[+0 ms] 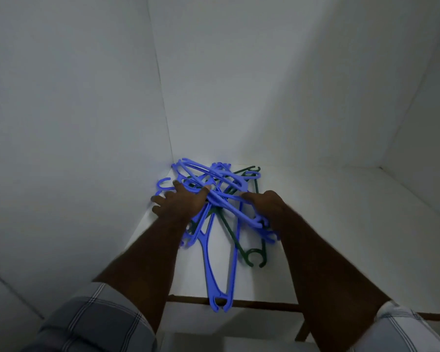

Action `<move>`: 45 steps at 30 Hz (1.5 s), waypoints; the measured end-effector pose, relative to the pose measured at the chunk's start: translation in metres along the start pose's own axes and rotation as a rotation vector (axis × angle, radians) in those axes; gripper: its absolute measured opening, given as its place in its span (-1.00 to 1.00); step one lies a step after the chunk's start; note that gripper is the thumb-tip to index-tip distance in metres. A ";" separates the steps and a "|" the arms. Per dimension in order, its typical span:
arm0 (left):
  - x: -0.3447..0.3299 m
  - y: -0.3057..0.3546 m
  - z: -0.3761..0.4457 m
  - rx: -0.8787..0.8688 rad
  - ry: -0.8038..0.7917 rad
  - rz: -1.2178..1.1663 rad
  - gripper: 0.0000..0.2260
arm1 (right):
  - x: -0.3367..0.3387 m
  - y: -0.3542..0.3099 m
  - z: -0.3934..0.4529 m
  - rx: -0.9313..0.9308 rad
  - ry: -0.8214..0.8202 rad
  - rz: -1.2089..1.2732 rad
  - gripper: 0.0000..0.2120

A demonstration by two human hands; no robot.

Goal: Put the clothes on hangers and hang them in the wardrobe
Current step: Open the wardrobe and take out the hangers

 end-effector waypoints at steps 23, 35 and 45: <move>-0.059 0.029 0.038 -0.206 -0.188 -0.115 0.03 | -0.041 0.009 0.006 -0.067 -0.428 0.719 -0.63; -0.034 0.046 -0.010 -0.306 -0.206 -0.199 -0.03 | -0.051 0.005 0.000 -0.062 -0.491 0.822 -0.96; -0.027 0.042 -0.033 -0.252 -0.070 -0.471 -0.08 | -0.038 0.007 -0.014 -0.021 -0.530 0.690 -0.81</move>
Point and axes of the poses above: each hand's wrist, its own z-axis towards the middle knuckle, its own x-axis out of the back of the hand, y = z × x, the point moved 4 cm from there along z, towards the middle knuckle, and after that the axes turned 13 degrees about -x, right-handed, at the moved point
